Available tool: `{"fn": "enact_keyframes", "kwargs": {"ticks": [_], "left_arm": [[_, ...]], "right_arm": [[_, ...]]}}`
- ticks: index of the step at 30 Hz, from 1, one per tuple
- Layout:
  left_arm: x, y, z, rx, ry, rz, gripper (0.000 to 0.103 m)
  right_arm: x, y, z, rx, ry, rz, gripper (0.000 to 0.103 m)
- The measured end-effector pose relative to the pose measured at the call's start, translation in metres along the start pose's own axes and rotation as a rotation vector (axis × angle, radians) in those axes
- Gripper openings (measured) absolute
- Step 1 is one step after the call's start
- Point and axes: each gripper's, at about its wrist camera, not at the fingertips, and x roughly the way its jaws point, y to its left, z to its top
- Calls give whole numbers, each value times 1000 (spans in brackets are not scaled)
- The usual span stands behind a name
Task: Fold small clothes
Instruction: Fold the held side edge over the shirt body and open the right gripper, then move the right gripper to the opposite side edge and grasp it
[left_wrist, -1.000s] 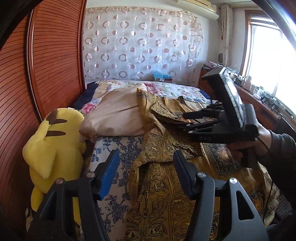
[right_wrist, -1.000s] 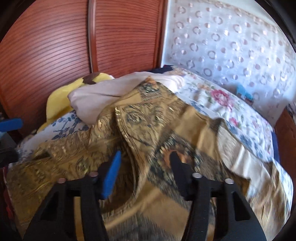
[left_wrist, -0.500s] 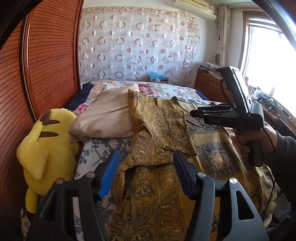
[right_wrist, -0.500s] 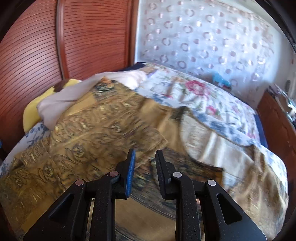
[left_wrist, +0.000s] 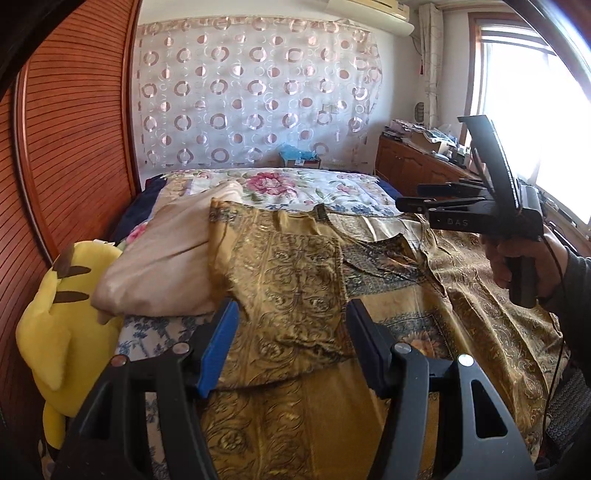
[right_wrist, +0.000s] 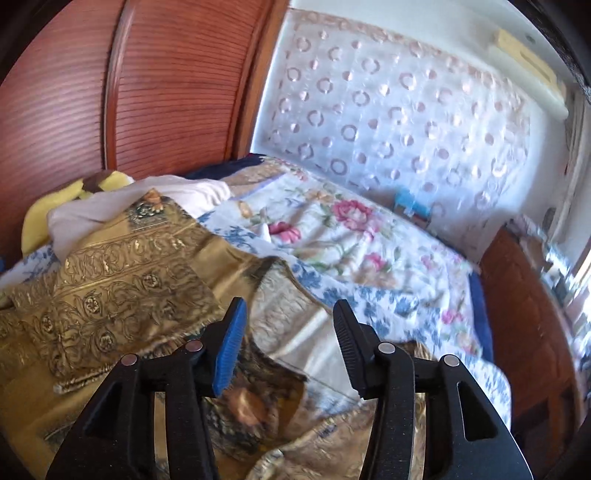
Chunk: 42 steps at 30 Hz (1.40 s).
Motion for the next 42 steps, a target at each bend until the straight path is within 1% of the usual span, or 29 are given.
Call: {"fn": "enact_keyframes", "kwargs": {"ticks": [2,7,9,12,16,19,20,26,29,32,35,36,40,42], "left_arm": [[5,-8,4,12,4,-9,60],[16,-28,12,38,20,-46,60],[23,-38,14,50,37,-56,59],[33,-51,16,67,65,-69,59],[46,-71,16,92,103,-80,59],[56,-86,15,122,132,-92,60],[59,-91,14,129,144,-96,60],[77,-108,10,172,210,-99,60],[85,-111,8,187,238,-91,60],[90,-112,6,195,257,-89,60],[96,-115,0,212,288,-85,60],[95,-115,-1,211,276,-88,60],[94,-112,-2,195,281,-104,60],[94,-112,-1,193,283,-112,64]], "right_arm": [[-4,-13,-8,29,25,2,59],[-11,-33,-43,53,147,15,61],[-16,-43,-59,60,181,1,61],[-28,-58,-80,96,207,6,61],[-52,-87,-106,159,208,1,62],[-70,-108,-122,191,196,-35,80],[-77,-119,-130,207,196,-45,80],[-109,-172,-169,293,233,-127,80],[-126,-192,-192,319,251,-150,80],[-138,-207,-213,364,275,-156,80],[-148,-211,-227,397,272,-142,78],[-152,-212,-233,409,270,-139,77],[-158,-213,-250,454,265,-113,75],[-160,-212,-254,468,266,-106,73]]}}
